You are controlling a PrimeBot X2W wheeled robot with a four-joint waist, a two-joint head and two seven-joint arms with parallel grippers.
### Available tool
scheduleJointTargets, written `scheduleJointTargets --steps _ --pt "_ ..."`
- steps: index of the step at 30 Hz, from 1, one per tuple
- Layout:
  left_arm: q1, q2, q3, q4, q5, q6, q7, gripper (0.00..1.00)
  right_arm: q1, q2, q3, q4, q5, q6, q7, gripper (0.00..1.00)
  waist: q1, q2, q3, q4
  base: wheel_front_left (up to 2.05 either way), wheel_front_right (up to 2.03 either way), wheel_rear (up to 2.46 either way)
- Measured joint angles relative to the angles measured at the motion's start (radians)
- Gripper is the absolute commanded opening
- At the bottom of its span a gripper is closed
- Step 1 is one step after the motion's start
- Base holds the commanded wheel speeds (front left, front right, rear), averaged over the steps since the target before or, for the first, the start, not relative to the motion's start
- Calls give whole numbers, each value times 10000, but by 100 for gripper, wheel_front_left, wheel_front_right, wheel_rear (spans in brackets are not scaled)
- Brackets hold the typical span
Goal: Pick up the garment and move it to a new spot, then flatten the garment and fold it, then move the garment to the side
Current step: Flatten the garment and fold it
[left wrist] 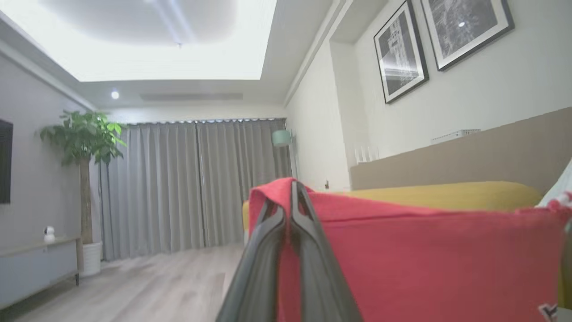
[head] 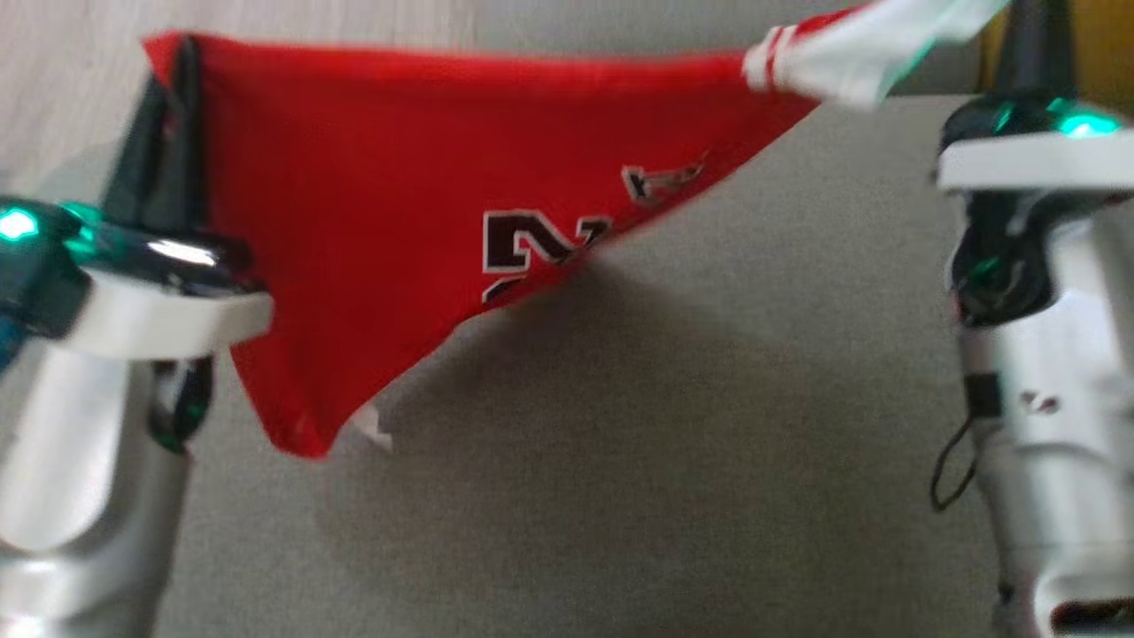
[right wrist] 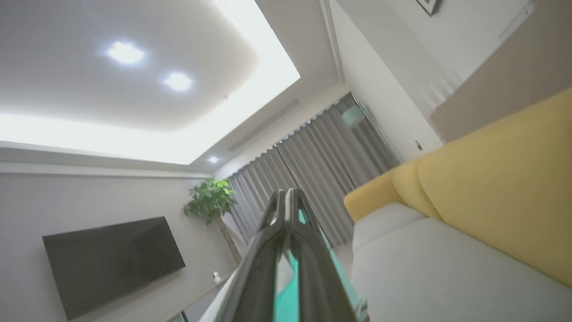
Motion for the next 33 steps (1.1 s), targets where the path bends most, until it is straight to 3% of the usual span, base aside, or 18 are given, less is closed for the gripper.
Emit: scheduleJointTargets --steps 5,10,15,24,29,33 --pt "-707 769 -148 -257 -176 0 6 0 -814 -345 -92 -688 512 0 614 0 -1 0 -435 -6 0 0 0" --pt "-1608 1212 -316 -240 -426 0 493 0 -1579 -330 -454 -788 307 0 1528 0 2 0 -197 -5 0 0 0" --pt "-2429 1083 -635 706 -600 0 786 0 -2412 -25 -1181 477 -132 0 1745 0 2 0 492 -30 0 0 0" --pt "-6380 558 -744 3588 531 280 33 0 -6543 117 -1651 3267 -2104 0 96 0 5 0 2053 -203 0 0 0" --pt "-7605 316 -228 3133 978 364 -31 0 -7601 100 -2401 2840 -2688 0 12 0 4 0 2617 -358 0 0 0" --pt "-6773 123 326 3266 926 313 -31 0 -6914 96 -2286 2594 -2456 0 12 0 3 0 2767 -449 0 0 0"
